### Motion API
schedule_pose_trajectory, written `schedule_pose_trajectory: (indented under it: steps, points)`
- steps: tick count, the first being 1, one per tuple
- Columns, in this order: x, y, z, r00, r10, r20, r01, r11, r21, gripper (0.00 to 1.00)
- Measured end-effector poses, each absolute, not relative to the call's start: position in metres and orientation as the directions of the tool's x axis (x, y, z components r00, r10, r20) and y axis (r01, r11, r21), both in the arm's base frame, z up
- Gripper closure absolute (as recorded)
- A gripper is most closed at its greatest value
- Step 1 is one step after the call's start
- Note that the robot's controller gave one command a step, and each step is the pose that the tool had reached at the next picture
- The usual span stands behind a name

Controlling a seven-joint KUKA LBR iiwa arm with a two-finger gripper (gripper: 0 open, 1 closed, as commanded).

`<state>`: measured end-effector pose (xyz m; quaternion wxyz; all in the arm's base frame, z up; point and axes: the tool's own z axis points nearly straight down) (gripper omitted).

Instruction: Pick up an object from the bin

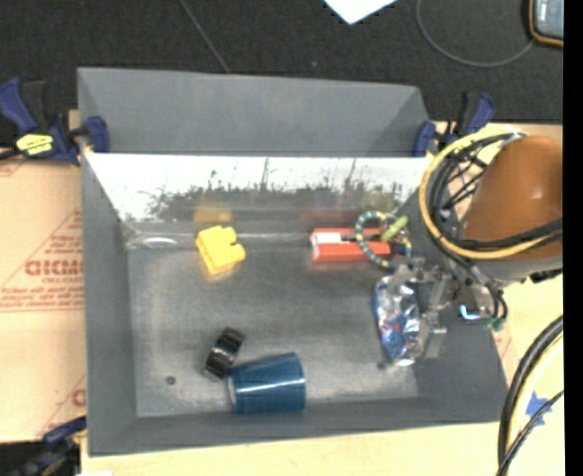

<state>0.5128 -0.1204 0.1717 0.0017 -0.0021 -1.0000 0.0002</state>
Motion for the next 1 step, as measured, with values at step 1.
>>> schedule_pose_trajectory:
  steps: [1]
  points:
    - [0.5146,-0.1201,0.1749,-1.000,-0.001,-0.003,-0.001,1.000,-0.002,0.00]
